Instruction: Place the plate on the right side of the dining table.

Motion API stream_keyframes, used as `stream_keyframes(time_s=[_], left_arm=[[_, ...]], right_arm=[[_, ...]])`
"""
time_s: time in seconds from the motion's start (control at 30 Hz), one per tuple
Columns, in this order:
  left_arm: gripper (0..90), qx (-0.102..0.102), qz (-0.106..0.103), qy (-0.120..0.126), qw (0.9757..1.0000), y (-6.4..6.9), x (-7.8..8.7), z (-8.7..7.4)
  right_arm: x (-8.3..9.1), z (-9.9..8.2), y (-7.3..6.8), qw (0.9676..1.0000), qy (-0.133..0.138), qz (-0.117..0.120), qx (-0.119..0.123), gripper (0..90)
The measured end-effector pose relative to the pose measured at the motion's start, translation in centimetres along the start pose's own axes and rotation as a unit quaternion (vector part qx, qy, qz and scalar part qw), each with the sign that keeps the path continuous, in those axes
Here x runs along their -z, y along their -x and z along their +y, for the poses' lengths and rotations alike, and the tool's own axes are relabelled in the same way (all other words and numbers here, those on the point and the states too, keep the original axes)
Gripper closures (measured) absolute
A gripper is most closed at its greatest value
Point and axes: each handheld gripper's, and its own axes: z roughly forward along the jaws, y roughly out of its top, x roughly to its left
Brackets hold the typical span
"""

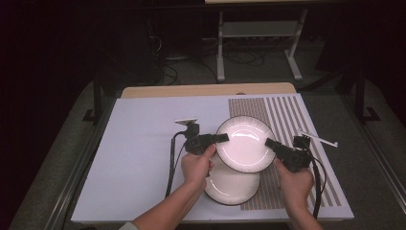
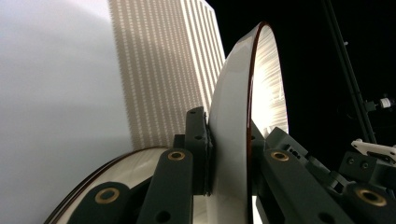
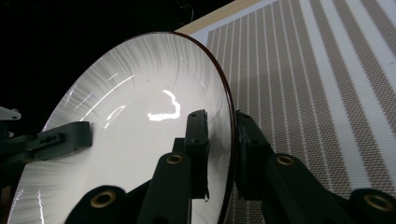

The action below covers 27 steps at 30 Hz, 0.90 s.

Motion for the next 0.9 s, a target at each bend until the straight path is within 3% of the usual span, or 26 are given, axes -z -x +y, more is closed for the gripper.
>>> stream_keyframes(time_s=[0.53, 0.9], left_arm=[[79.4, -0.013, -0.005, -0.022, 0.9997, 2.0, -5.9, 1.1], [79.4, -0.013, -0.001, -0.035, 0.9993, 2.0, -9.5, 1.9]], right_arm=[[1.1, 2.3, 4.1, 0.999, 0.018, -0.033, -0.023, 76.9], [0.7, 3.1, 6.8, 0.9972, 0.028, -0.051, -0.046, 77.0]])
